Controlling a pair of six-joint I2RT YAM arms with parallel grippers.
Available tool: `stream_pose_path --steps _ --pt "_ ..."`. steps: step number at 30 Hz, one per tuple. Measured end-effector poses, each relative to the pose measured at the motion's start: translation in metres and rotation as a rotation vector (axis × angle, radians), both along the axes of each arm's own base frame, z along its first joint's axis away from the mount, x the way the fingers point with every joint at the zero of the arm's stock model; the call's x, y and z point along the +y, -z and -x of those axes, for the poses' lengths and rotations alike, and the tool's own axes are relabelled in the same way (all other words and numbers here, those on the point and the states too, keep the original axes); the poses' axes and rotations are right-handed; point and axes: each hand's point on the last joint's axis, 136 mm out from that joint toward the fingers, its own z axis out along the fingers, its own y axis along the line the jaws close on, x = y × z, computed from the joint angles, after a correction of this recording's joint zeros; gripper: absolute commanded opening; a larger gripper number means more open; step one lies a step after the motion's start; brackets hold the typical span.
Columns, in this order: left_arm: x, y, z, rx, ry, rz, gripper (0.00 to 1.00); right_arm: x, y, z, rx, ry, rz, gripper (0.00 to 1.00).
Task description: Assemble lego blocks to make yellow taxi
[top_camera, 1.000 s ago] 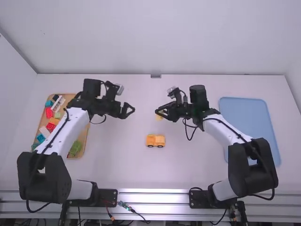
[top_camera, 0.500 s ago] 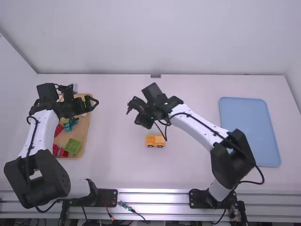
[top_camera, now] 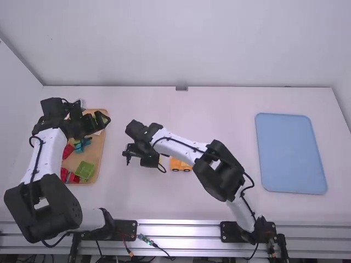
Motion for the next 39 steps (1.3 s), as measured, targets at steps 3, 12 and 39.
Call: stream_pose_path --steps 3,12,39 --pt "0.014 0.004 0.004 0.035 -0.084 -0.007 0.99 -0.001 0.017 0.009 0.001 -0.026 0.055 0.00" --pt "0.037 0.004 0.004 0.034 -0.181 -0.040 0.99 -0.009 0.026 0.005 -0.002 -0.020 0.090 0.00" --pt "0.028 -0.016 0.017 -0.100 -0.185 -0.084 0.99 -0.003 0.037 -0.005 -0.042 0.009 0.044 0.00"
